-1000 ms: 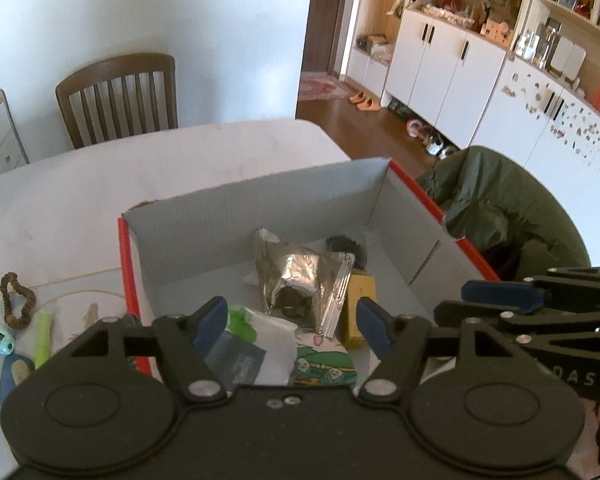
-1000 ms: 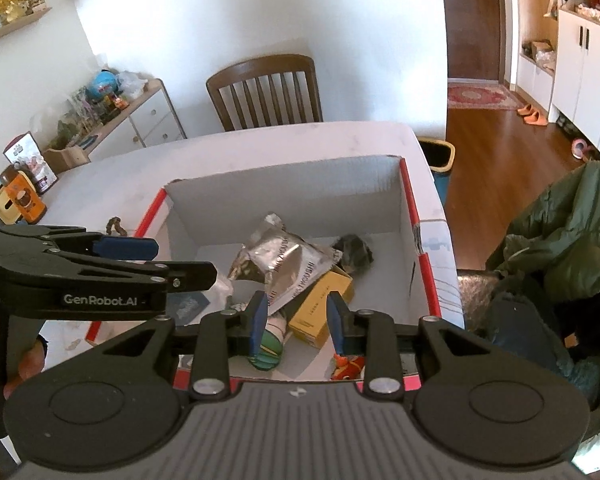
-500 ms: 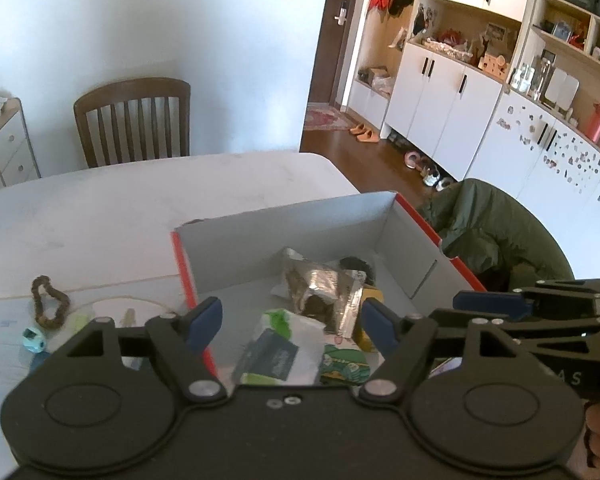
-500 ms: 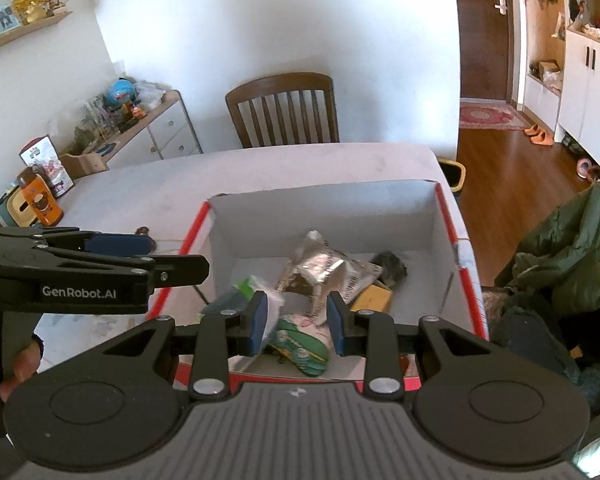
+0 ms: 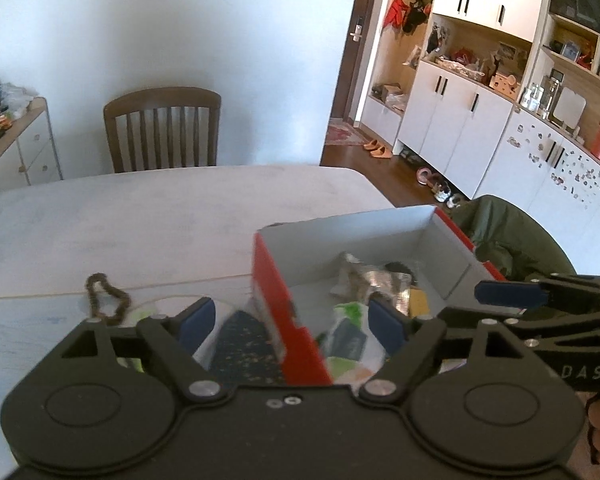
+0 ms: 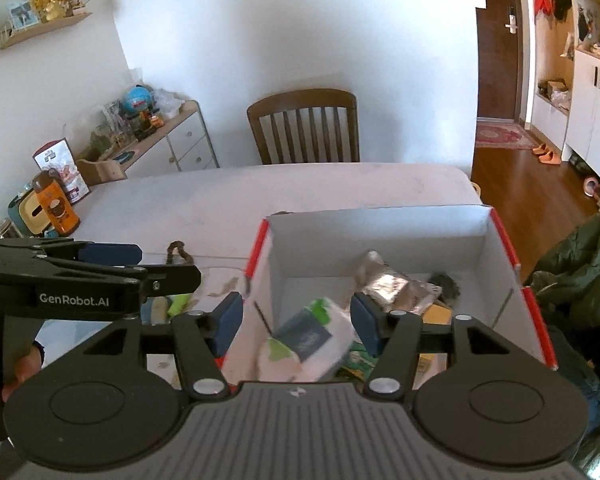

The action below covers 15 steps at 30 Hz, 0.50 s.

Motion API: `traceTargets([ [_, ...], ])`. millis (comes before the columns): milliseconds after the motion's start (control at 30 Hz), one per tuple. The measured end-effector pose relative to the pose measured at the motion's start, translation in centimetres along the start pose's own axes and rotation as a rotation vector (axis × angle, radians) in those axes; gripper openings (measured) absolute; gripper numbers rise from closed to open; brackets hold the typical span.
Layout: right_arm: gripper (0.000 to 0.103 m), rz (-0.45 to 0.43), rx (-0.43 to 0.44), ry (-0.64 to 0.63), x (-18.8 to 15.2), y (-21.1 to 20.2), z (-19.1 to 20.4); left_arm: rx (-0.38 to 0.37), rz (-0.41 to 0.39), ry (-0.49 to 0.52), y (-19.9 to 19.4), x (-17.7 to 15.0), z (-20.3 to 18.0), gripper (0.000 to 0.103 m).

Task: Organize objects
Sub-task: 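Withdraw both tools from the shoebox toward the items on the table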

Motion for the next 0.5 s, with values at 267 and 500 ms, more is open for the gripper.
traceTargets([
  [267,0.065,0.009,0.003,0.001,0.1,0.8,3.4,0.012,-0.009,-0.015,-1.5,-0.2,4.1,0.09],
  [500,0.08,0.0,0.005,0.0,0.4,1.4,6.4,0.015,-0.022,-0.024,-2.5,-0.5,7.1,0.101],
])
Point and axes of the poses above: each gripper's, at about its wrist camera, not at the fingertips, and y roughly the way its jaws point, z to its left, x to its top, the point moved 6 cm from there along y, roughly the way its jaws point, and after that the axes turned 8 degrees about -x, right-handed, at the moved point
